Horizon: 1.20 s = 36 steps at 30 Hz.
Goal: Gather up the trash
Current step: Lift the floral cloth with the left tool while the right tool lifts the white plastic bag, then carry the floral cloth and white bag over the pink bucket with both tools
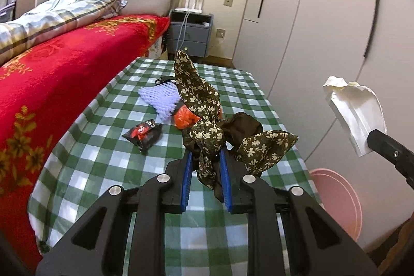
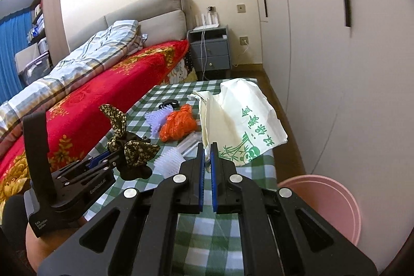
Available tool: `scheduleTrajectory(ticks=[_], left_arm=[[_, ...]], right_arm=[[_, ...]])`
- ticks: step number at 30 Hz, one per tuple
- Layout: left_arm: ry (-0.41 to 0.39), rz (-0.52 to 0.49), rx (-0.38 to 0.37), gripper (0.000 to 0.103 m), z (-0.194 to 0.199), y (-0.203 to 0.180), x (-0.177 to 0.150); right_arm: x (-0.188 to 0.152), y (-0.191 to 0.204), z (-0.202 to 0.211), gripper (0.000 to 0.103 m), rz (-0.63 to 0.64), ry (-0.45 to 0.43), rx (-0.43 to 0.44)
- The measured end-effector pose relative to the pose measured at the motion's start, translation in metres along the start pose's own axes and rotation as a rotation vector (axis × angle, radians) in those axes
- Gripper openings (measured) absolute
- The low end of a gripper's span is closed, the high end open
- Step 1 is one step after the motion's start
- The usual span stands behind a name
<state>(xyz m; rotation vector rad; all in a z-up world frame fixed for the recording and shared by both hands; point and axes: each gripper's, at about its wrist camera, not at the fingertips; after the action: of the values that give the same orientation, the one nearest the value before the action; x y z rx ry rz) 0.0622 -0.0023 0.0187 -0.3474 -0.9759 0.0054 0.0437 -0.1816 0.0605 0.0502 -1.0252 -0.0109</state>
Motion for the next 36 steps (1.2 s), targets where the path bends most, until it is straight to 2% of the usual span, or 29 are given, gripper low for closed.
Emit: scheduleTrajectory(ticks=[7,14,36], left_arm=[[-0.008,-0.03,-0.036,0.02,0.012,-0.016,-0.006],[0.001,-0.057,-0.08,0.02,0.008,-0.034,-0.013],[0.044,-0.116,-0.193,0.02,-0.027,-0.084,-0.025]], right_arm=[[-0.011,-0.015,0.025,0.004,-0.016,-0.002,-0.036],[-0.018,-0.033,0.035,0.005,-0.046,0.009,-0.077],[-0.019,-0.081,0.036,0.005,-0.141,0.029,-0.181]])
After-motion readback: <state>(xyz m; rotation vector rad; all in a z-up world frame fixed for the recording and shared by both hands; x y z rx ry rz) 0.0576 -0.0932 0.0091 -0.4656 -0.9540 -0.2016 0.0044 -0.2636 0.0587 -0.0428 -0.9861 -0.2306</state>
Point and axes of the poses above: each gripper's, at about its wrist camera, not at the fingertips, and z roughly against the way its jaws point, y to its left, x to its top, and after that the axes turned 11 degrees about -x, right-handed
